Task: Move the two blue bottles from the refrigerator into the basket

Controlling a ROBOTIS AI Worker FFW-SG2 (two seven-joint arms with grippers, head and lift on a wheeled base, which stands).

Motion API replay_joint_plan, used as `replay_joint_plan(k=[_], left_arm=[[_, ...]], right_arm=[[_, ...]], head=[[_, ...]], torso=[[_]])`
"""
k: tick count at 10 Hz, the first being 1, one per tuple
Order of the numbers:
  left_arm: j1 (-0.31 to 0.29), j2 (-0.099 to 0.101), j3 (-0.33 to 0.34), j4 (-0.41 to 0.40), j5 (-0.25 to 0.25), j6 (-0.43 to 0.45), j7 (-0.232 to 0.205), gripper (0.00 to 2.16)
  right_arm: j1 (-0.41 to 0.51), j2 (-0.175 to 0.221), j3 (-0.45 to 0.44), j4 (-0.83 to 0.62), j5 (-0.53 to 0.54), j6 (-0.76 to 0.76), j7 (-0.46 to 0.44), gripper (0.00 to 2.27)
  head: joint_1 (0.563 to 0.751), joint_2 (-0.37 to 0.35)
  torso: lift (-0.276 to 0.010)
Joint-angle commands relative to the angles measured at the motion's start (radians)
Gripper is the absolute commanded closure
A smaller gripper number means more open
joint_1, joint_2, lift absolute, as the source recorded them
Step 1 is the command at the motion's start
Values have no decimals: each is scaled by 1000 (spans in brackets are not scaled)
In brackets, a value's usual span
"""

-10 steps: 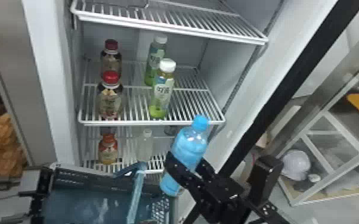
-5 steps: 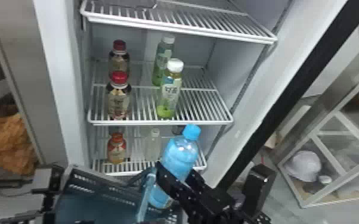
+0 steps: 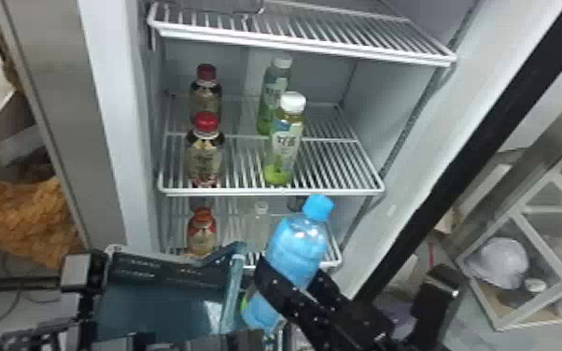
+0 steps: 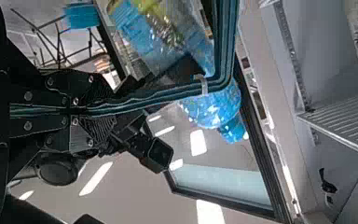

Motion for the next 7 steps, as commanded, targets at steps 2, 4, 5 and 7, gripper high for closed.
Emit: replay_joint_plan(k=[2,4,5,7], left_arm=[[-2,-2,0,0,2,-3,1,1171],[1,-2,3,0,2,-3,-1,1171],[1,-2,3,0,3,-3,-1,1171],[3,-3,3,0,3,-3,-1,1171]], right_arm=[[-19,4,4,57,-5,-2,43,502],[-24,10,9,79,-6,-54,48,252],[-24,10,6,84,-9,-69,48,225],[-19,23,-21,89,-3,-103,48,225]], head=[[695,-248],[695,-238],[695,-238],[695,-244]], torso=[[0],[0],[0],[0]])
